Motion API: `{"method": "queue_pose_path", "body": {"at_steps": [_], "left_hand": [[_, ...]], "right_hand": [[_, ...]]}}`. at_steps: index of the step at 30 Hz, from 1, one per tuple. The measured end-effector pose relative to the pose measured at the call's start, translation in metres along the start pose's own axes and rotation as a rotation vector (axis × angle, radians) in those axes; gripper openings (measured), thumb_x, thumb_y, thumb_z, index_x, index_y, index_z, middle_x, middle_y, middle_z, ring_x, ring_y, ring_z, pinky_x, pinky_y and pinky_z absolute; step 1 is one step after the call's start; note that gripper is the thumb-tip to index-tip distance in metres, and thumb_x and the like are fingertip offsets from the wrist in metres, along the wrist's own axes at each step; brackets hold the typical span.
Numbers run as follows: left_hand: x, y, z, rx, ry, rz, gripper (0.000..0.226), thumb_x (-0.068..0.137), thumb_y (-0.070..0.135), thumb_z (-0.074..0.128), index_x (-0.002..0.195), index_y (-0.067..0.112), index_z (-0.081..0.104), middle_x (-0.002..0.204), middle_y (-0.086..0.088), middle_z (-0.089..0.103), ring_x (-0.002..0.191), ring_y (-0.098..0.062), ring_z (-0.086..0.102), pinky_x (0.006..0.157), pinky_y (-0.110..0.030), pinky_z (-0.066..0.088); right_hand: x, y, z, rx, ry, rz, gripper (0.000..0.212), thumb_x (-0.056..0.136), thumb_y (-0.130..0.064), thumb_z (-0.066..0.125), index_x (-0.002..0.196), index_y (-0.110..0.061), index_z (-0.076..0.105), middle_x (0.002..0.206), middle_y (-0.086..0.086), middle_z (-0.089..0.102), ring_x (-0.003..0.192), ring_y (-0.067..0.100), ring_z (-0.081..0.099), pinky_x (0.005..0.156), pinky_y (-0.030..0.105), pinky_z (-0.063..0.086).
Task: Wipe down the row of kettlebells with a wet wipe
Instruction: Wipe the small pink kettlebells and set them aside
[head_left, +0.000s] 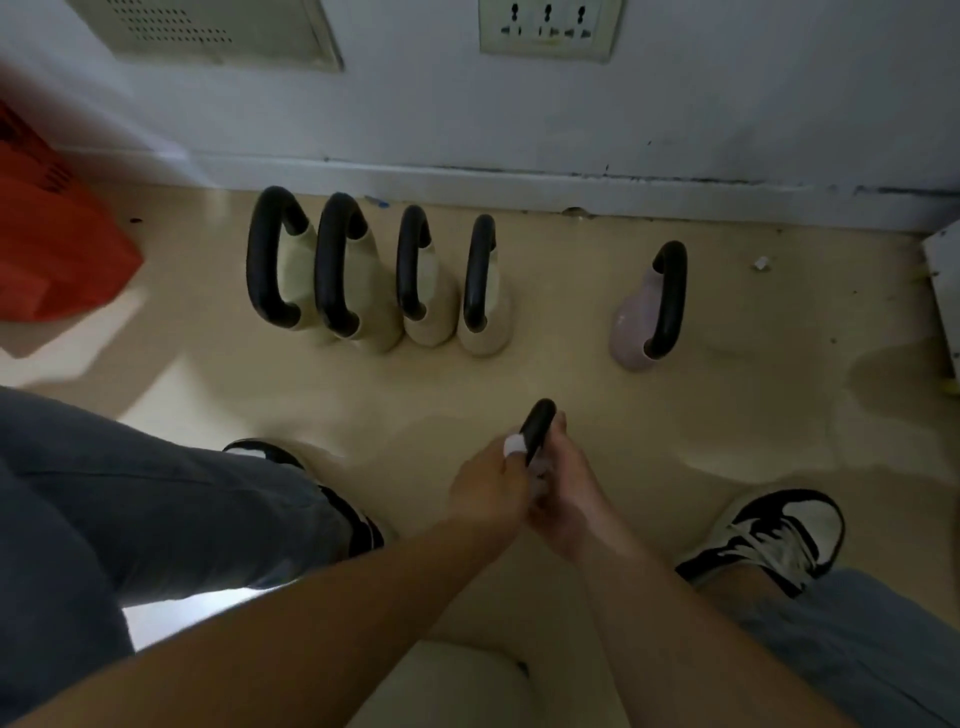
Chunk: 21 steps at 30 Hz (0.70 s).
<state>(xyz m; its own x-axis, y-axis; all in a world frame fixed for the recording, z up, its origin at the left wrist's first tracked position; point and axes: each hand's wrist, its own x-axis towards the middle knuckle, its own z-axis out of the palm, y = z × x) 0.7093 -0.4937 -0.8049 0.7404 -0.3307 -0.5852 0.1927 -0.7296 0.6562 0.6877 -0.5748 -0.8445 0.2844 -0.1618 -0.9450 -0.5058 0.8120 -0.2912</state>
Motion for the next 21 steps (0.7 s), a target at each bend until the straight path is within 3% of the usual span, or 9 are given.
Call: {"method": "queue_pose_path", "body": {"at_steps": [2, 4, 6, 10, 12, 14, 17, 20, 21], "left_hand": [[0.030, 0.036, 0.007, -0.151, -0.060, -0.127, 0.045, 0.104, 0.039, 0.030, 0.105, 0.013, 0.066, 0.095, -0.011, 0.070, 0.081, -0.026, 0.065, 0.076, -0.035, 0.053], [0.038, 0.054, 0.009, -0.197, -0.054, -0.164, 0.043, 0.104, 0.037, 0.034, 0.106, 0.009, 0.065, 0.092, -0.013, 0.068, 0.079, -0.027, 0.062, 0.075, -0.034, 0.050], [0.021, 0.038, 0.004, -0.011, -0.049, -0.021, 0.041, 0.104, 0.042, 0.032, 0.110, 0.018, 0.065, 0.097, -0.005, 0.069, 0.087, -0.023, 0.063, 0.076, -0.031, 0.049], [-0.044, -0.041, -0.023, 0.091, -0.029, 0.177, 0.042, 0.101, 0.057, 0.024, 0.120, 0.047, 0.060, 0.100, 0.013, 0.069, 0.084, -0.003, 0.062, 0.069, -0.024, 0.051], [-0.042, -0.051, -0.032, 0.272, -0.062, 0.191, 0.044, 0.103, 0.053, 0.026, 0.122, 0.037, 0.062, 0.096, 0.006, 0.070, 0.083, -0.015, 0.064, 0.074, -0.034, 0.056], [-0.026, -0.033, -0.047, 0.454, -0.115, 0.149, 0.045, 0.104, 0.049, 0.028, 0.095, 0.026, 0.065, 0.081, -0.001, 0.067, 0.075, -0.023, 0.064, 0.072, -0.038, 0.056], [-0.012, -0.005, -0.077, 0.248, -0.208, 0.074, 0.048, 0.102, 0.048, 0.037, 0.079, 0.018, 0.067, 0.075, -0.004, 0.073, 0.073, -0.023, 0.071, 0.078, -0.042, 0.059], [-0.017, 0.013, -0.097, -0.078, -0.179, 0.012, 0.045, 0.100, 0.051, 0.045, 0.094, 0.014, 0.069, 0.091, -0.008, 0.073, 0.085, -0.024, 0.071, 0.081, -0.040, 0.057], [-0.020, 0.018, -0.099, -0.185, -0.177, -0.043, 0.042, 0.099, 0.052, 0.048, 0.098, 0.016, 0.069, 0.094, -0.008, 0.073, 0.089, -0.024, 0.071, 0.083, -0.039, 0.057]], "right_hand": [[-0.001, 0.001, -0.008, 0.011, -0.135, -0.016, 0.064, 0.098, -0.074, 0.038, 0.127, -0.026, 0.068, 0.118, 0.006, 0.072, 0.105, 0.025, 0.065, 0.074, 0.033, 0.041], [-0.002, -0.004, -0.018, 0.059, -0.145, -0.033, 0.052, 0.099, -0.068, 0.045, 0.113, -0.026, 0.072, 0.107, 0.005, 0.071, 0.093, 0.022, 0.064, 0.073, 0.034, 0.044], [0.003, -0.002, -0.018, 0.066, -0.105, -0.072, 0.047, 0.101, -0.061, 0.047, 0.111, -0.020, 0.067, 0.104, 0.007, 0.067, 0.088, 0.024, 0.063, 0.075, 0.040, 0.050], [-0.004, -0.006, -0.011, 0.088, -0.088, -0.002, 0.076, 0.095, -0.072, 0.048, 0.139, -0.012, 0.057, 0.136, 0.015, 0.062, 0.122, 0.033, 0.061, 0.084, 0.046, 0.058], [-0.014, -0.010, -0.010, 0.053, -0.096, 0.024, 0.078, 0.095, -0.073, 0.048, 0.142, -0.011, 0.056, 0.142, 0.015, 0.059, 0.125, 0.033, 0.060, 0.072, 0.041, 0.057], [-0.020, -0.014, -0.009, 0.062, -0.076, 0.017, 0.076, 0.097, -0.070, 0.048, 0.141, -0.009, 0.055, 0.142, 0.016, 0.058, 0.117, 0.033, 0.061, 0.073, 0.041, 0.056], [-0.028, -0.015, -0.006, -0.074, 0.033, -0.041, 0.070, 0.093, -0.070, 0.056, 0.128, -0.010, 0.063, 0.131, 0.014, 0.066, 0.113, 0.034, 0.065, 0.096, 0.046, 0.057], [-0.038, -0.024, -0.013, -0.374, 0.405, -0.363, 0.046, 0.092, -0.059, 0.060, 0.096, -0.013, 0.064, 0.108, 0.013, 0.072, 0.096, 0.033, 0.068, 0.088, 0.042, 0.057], [-0.045, -0.032, -0.014, -0.365, 0.424, -0.460, 0.041, 0.090, -0.056, 0.062, 0.090, -0.015, 0.062, 0.103, 0.014, 0.073, 0.089, 0.031, 0.069, 0.086, 0.046, 0.059]]}}
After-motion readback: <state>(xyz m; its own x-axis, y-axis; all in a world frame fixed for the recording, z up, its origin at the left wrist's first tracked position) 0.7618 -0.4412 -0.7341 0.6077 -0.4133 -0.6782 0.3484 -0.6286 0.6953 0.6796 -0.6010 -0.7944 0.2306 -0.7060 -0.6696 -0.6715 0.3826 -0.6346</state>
